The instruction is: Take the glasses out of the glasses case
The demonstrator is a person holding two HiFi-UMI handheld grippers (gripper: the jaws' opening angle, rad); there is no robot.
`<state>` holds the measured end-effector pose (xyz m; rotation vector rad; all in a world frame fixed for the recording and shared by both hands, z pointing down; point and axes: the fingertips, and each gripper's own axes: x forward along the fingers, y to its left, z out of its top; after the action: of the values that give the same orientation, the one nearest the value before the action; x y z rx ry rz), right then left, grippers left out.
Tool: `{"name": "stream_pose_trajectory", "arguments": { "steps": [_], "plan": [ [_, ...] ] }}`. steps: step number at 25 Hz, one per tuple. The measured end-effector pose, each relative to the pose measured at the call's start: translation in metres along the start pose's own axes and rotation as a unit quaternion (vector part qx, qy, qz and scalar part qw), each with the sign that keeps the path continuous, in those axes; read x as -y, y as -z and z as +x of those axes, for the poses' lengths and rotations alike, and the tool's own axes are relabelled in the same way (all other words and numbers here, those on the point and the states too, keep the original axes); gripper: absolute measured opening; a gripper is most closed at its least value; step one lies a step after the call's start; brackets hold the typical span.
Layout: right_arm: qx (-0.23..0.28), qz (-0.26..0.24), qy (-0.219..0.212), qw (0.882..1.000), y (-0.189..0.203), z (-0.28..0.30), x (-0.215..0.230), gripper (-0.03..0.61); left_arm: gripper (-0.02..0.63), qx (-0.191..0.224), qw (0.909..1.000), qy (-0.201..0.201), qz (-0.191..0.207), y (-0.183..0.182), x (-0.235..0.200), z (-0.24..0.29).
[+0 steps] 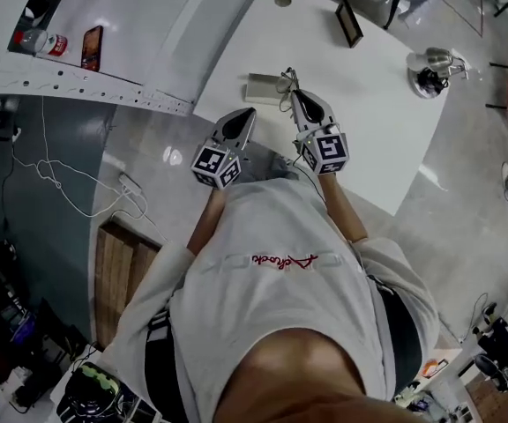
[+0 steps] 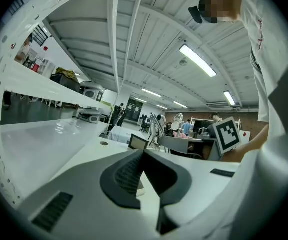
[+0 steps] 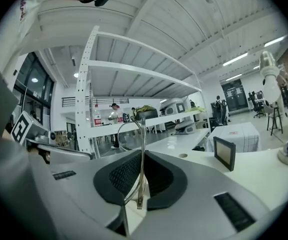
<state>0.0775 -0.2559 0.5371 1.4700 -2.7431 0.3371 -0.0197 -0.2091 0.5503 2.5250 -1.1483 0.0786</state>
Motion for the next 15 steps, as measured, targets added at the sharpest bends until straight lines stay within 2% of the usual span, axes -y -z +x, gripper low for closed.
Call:
{"name": "stream_pose_trajectory", "arguments": {
  "steps": [5, 15],
  "plan": [
    [0.013, -0.013, 0.014, 1.0, -0.003, -0.023, -0.025, 0.02, 0.0, 0.008, 0.9998, 0.02, 0.004, 0.001, 0.007, -0.015],
    [0.016, -0.004, 0.045, 0.999, 0.016, -0.074, -0.102, 0.018, 0.0, 0.015, 0.9991, 0.04, 0.005, 0.018, 0.019, -0.094]
  ]
}}
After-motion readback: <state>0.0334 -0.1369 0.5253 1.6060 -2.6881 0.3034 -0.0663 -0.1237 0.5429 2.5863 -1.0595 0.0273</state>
